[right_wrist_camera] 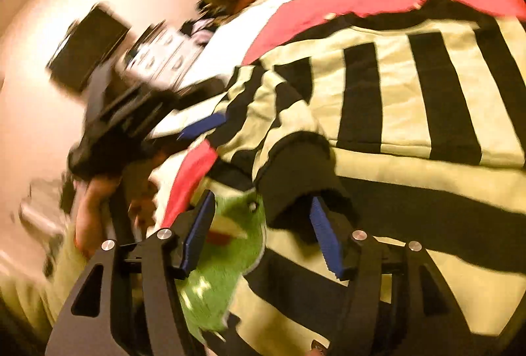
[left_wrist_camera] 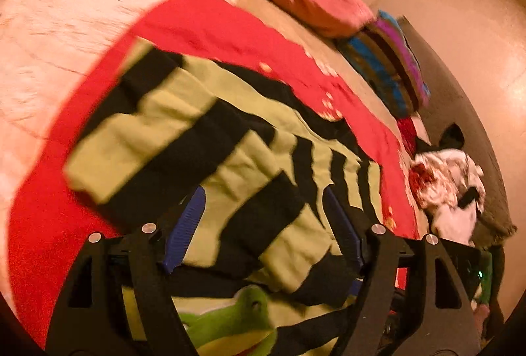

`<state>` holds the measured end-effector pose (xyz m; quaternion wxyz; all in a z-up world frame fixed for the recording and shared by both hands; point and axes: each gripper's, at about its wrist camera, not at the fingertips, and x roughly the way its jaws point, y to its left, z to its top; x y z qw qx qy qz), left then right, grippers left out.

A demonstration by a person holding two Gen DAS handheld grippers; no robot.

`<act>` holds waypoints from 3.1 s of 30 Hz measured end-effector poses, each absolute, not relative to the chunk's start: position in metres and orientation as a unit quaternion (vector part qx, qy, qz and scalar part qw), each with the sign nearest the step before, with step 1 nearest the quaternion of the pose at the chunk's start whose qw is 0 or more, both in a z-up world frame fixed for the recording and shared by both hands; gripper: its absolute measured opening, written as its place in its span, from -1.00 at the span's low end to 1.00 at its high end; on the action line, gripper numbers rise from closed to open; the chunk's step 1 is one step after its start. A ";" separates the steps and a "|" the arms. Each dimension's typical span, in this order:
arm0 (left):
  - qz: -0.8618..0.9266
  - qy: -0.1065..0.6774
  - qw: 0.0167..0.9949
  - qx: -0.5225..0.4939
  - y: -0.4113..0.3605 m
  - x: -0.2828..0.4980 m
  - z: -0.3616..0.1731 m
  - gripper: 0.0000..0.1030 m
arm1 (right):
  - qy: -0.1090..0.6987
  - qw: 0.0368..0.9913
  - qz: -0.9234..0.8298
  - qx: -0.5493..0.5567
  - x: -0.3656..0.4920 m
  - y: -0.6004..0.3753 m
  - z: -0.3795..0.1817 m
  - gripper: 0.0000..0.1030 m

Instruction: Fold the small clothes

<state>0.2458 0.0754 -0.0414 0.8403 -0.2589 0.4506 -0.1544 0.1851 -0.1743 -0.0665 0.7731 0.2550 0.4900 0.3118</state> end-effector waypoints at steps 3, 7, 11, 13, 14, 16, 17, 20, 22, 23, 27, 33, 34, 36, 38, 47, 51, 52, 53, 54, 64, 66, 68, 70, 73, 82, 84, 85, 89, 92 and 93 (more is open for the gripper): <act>-0.132 0.435 0.846 -0.278 0.090 0.232 -0.039 0.28 | 0.499 0.763 0.285 0.294 0.200 -0.183 -0.081 0.01; -0.128 0.426 0.848 -0.288 0.100 0.221 -0.036 0.31 | 0.504 0.770 0.287 0.265 0.213 -0.181 -0.084 -0.93; -0.122 0.418 0.853 -0.288 0.107 0.219 -0.032 0.33 | 0.484 0.785 0.303 0.242 0.218 -0.201 -0.055 -0.95; -0.120 0.419 0.853 -0.288 0.111 0.218 -0.033 0.33 | 0.474 0.793 0.309 0.224 0.221 -0.213 -0.039 -0.95; -0.118 0.421 0.853 -0.286 0.112 0.218 -0.035 0.33 | 0.468 0.804 0.304 0.206 0.225 -0.224 -0.027 -0.95; -0.113 0.425 0.851 -0.287 0.114 0.218 -0.039 0.33 | 0.472 0.812 0.296 0.177 0.236 -0.242 -0.012 -0.95; -0.113 0.427 0.850 -0.289 0.114 0.218 -0.040 0.33 | 0.473 0.817 0.285 0.166 0.240 -0.251 -0.011 -0.95; -0.111 0.434 0.844 -0.294 0.115 0.218 -0.046 0.33 | 0.485 0.825 0.252 0.143 0.261 -0.276 -0.006 -0.95; -0.111 0.439 0.844 -0.287 0.111 0.218 -0.047 0.33 | 0.493 0.827 0.230 0.141 0.272 -0.291 -0.009 -0.94; -0.112 0.440 0.844 -0.285 0.109 0.218 -0.048 0.33 | 0.499 0.827 0.216 0.142 0.280 -0.300 -0.013 -0.94; -0.122 0.450 0.843 -0.270 0.096 0.218 -0.050 0.33 | 0.523 0.825 0.167 0.134 0.296 -0.317 -0.039 -0.75; -0.134 0.460 0.845 -0.236 0.076 0.218 -0.050 0.36 | 0.533 0.816 0.149 0.169 0.290 -0.337 -0.073 -0.17; -0.135 0.459 0.848 -0.227 0.074 0.218 -0.048 0.38 | 0.522 0.818 0.155 0.186 0.287 -0.341 -0.074 -0.13; -0.136 0.457 0.853 -0.214 0.068 0.219 -0.043 0.38 | 0.504 0.819 0.172 0.211 0.280 -0.346 -0.074 0.03; -0.149 0.457 0.852 -0.209 0.059 0.223 -0.040 0.38 | 0.498 0.818 0.188 0.219 0.275 -0.344 -0.074 0.12; -0.240 0.456 0.844 -0.147 -0.036 0.238 -0.048 0.38 | 0.489 0.823 0.200 0.208 0.300 -0.325 -0.054 -0.90; -0.241 0.446 0.851 -0.137 -0.055 0.259 -0.056 0.38 | 0.453 0.837 0.223 0.209 0.309 -0.319 -0.011 -0.93; -0.235 0.446 0.854 -0.132 -0.056 0.263 -0.058 0.38 | 0.440 0.843 0.231 0.205 0.312 -0.317 0.004 -0.93; -0.222 0.446 0.857 -0.127 -0.055 0.270 -0.061 0.38 | 0.422 0.850 0.243 0.200 0.315 -0.314 0.023 -0.94; -0.215 0.445 0.860 -0.125 -0.054 0.274 -0.062 0.38 | 0.409 0.855 0.251 0.196 0.317 -0.312 0.038 -0.94; -0.076 0.462 0.866 -0.174 0.016 0.264 -0.082 0.69 | 0.390 0.875 0.253 0.132 0.314 -0.303 0.082 -0.95; -0.076 0.452 0.870 -0.183 0.027 0.251 -0.078 0.69 | 0.426 0.869 0.213 0.135 0.315 -0.316 0.054 -0.95; -0.082 0.440 0.873 -0.194 0.036 0.238 -0.071 0.69 | 0.480 0.853 0.165 0.124 0.318 -0.326 0.020 -0.95; -0.081 0.434 0.875 -0.198 0.041 0.230 -0.066 0.69 | 0.518 0.833 0.139 0.135 0.321 -0.337 -0.016 -0.95; -0.074 0.429 0.879 -0.195 0.046 0.224 -0.054 0.69 | 0.549 0.818 0.114 0.127 0.316 -0.341 -0.051 -0.85; -0.131 0.392 0.899 -0.143 0.009 0.224 -0.008 0.70 | 0.482 0.865 0.060 0.126 0.279 -0.369 -0.033 -0.16; -0.148 0.394 0.897 -0.132 -0.008 0.238 -0.004 0.70 | 0.451 0.881 0.086 0.115 0.271 -0.360 -0.017 -0.16; -0.156 0.396 0.896 -0.128 -0.015 0.244 -0.003 0.70 | 0.445 0.883 0.097 0.111 0.270 -0.355 -0.014 -0.16; -0.188 0.416 0.882 -0.113 -0.039 0.277 -0.014 0.70 | 0.456 0.873 0.148 0.088 0.273 -0.320 -0.020 -0.16; -0.174 0.466 0.864 -0.076 -0.046 0.300 -0.046 0.70 | 0.477 0.866 0.141 0.054 0.285 -0.302 -0.039 -0.16; -0.156 0.494 0.853 -0.059 -0.047 0.307 -0.062 0.70 | 0.489 0.861 0.134 0.049 0.289 -0.299 -0.046 -0.16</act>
